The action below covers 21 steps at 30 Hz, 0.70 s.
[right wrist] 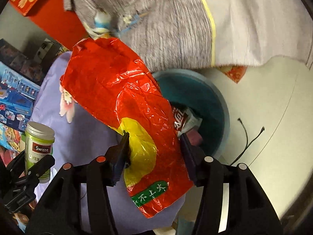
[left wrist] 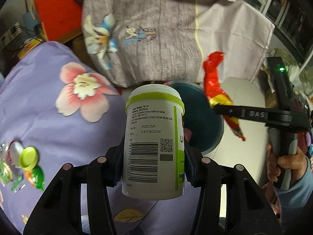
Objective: Collect trash
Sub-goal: 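Carry the bottle and plastic bag over the teal bin with both tools, then open both tools to drop the bag and bottle into the bin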
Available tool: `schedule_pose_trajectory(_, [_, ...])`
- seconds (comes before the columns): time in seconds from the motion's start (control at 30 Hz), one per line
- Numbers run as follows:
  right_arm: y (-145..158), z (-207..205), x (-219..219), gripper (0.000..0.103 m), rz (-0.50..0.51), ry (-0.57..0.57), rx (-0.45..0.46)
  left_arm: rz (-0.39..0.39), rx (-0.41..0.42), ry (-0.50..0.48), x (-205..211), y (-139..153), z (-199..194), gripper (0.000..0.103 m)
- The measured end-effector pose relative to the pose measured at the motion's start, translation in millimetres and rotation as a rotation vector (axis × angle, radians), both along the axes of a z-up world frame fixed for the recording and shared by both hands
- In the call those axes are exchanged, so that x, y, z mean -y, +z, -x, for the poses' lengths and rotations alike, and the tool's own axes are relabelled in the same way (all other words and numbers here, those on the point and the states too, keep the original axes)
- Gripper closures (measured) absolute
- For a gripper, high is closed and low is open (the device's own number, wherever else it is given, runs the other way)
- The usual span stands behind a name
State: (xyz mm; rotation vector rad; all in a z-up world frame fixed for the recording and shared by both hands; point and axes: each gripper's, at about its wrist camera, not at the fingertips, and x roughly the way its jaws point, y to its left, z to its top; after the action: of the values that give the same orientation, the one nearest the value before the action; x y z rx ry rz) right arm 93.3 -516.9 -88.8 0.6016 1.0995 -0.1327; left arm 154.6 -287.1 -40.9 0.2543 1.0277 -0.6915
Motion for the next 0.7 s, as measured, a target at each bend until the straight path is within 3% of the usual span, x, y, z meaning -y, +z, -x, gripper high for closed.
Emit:
schedule_pose_trajectory(0.07, [-7.4,-2.9,2.7,0.039,-0.011,-0.001,-0.013,-0.004,-0.014,-0.009,10.2,-5.2,-1.4,0.052])
schedule_pose_trajectory(0.17, [-15.6,-7.6,7.7,0.032,-0.04,-0.015,-0.023,-0.016,-0.027,-0.023,22.5,-12.8,-4.9,0.052])
schedule_pose_trajectory(0.4, [-26.8,-11.5,15.4,0.029,-0.072,-0.034,-0.037,-0.029,-0.051,-0.045,37.8,-24.3,-9.4,0.052])
schedule_pose_trajectory(0.7, [-12.2,3.6,39.4,0.02,-0.025,-0.116,-0.023,-0.032,-0.087,-0.099,65.2,-38.9,-11.1,0.052])
